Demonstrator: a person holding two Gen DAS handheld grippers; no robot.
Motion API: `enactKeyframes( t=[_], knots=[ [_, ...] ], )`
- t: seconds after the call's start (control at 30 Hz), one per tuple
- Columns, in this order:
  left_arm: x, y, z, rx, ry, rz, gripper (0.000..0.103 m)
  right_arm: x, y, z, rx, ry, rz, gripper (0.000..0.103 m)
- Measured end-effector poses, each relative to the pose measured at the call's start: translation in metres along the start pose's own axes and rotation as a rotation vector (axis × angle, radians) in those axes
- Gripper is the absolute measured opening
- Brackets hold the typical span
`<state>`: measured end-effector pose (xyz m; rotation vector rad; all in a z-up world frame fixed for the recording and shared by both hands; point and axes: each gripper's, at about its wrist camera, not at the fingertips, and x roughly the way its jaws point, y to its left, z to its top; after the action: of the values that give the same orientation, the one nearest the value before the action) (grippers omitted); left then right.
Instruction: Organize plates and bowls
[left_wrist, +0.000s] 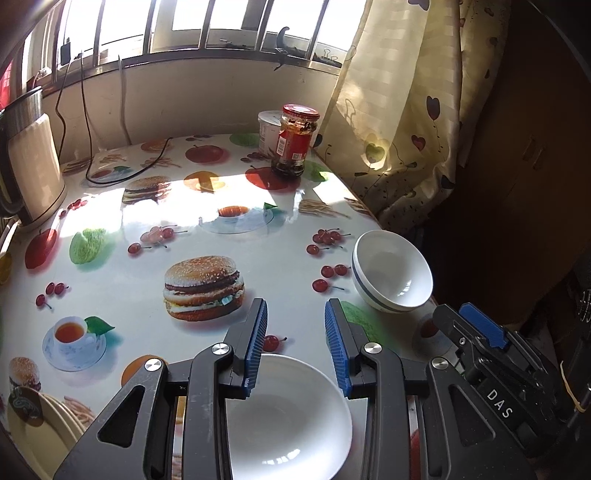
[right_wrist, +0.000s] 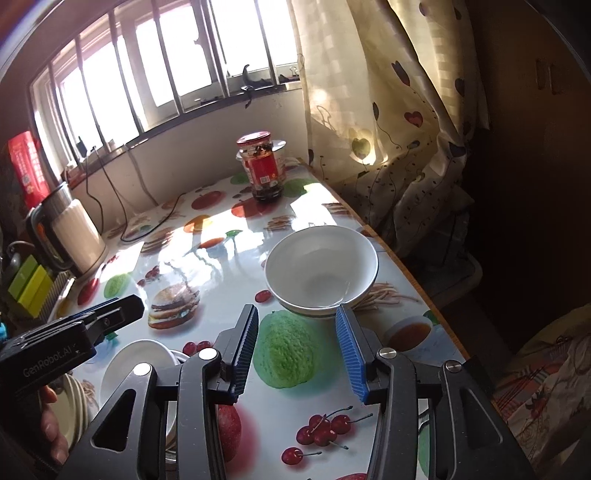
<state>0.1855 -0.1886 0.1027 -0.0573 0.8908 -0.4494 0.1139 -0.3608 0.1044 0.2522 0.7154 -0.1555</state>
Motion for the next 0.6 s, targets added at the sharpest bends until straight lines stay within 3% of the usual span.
enactKeyframes(
  t=[0.6],
  knots=[
    [0.065, -0.052, 0.024, 0.005, 0.090, -0.031, 0.034, 0.044, -0.057, 0.027, 0.029, 0.024, -0.059, 0.044]
  ],
)
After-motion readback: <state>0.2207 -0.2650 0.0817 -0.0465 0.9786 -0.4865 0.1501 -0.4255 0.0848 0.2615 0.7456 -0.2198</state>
